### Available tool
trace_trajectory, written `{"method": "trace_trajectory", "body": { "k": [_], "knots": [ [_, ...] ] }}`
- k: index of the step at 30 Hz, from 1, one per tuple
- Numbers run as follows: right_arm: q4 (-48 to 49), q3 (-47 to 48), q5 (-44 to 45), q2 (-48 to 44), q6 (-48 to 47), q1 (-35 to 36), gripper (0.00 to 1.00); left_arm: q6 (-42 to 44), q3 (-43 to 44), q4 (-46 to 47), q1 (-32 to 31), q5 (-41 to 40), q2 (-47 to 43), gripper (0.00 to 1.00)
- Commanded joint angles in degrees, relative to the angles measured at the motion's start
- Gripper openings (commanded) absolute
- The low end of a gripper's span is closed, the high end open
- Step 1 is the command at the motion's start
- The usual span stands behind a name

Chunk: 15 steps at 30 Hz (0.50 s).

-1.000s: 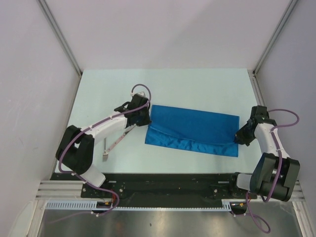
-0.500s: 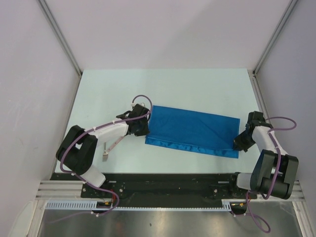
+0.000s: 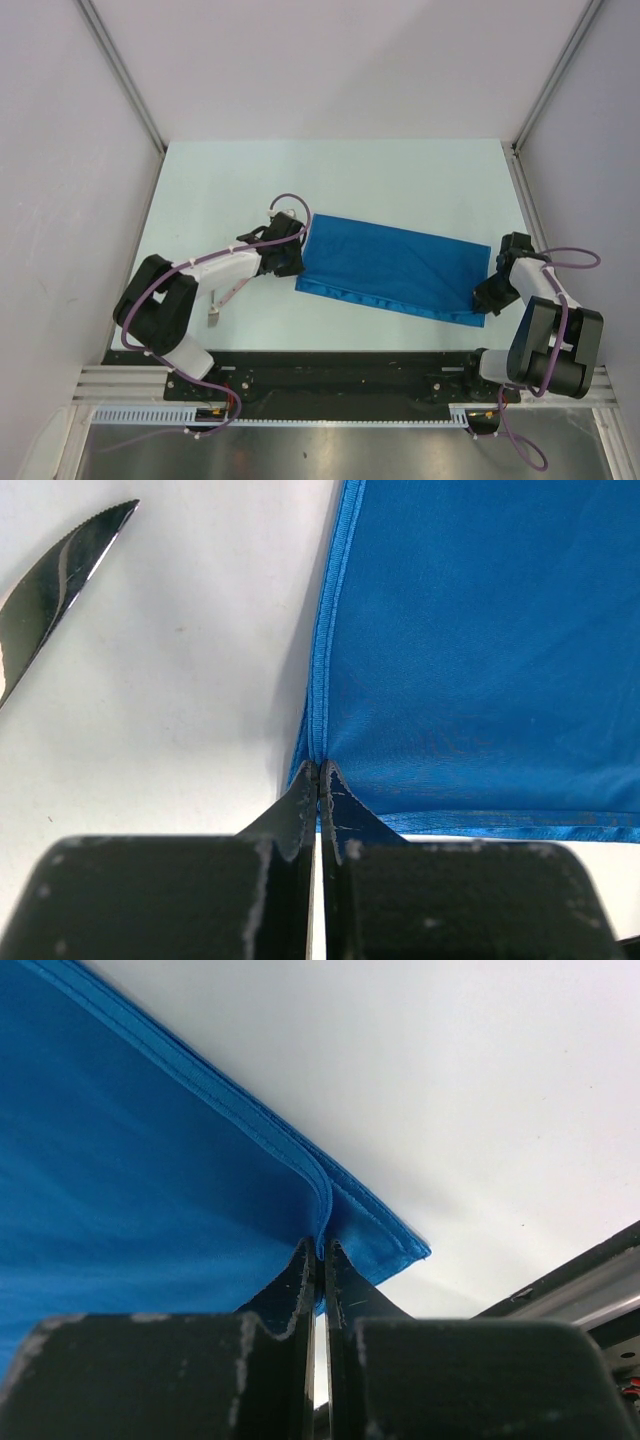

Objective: Fold the napkin into a case and place the utensils inside
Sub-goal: Fold and flatten the napkin at the center of the board.

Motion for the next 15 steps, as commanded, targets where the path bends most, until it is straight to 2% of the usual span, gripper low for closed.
{"method": "trace_trajectory", "body": {
  "k": [1, 8, 15],
  "knots": [
    [1.05, -0.57, 2.27, 0.15, 1.56, -0.52, 0.00, -0.52, -0.66, 0.66, -0.41, -1.09, -0.85, 0.00],
    [1.31, -0.84, 2.62, -0.20, 1.47, -0.51, 0.00, -1.13, -2.60, 0.31, -1.02, -1.18, -2.69, 0.00],
    [-2.55, 0.30, 4.38, -5.82, 2.87, -0.25, 0.00, -1.57, -3.13, -0.39, -1.90, -1.71, -5.16, 0.00]
  ]
}}
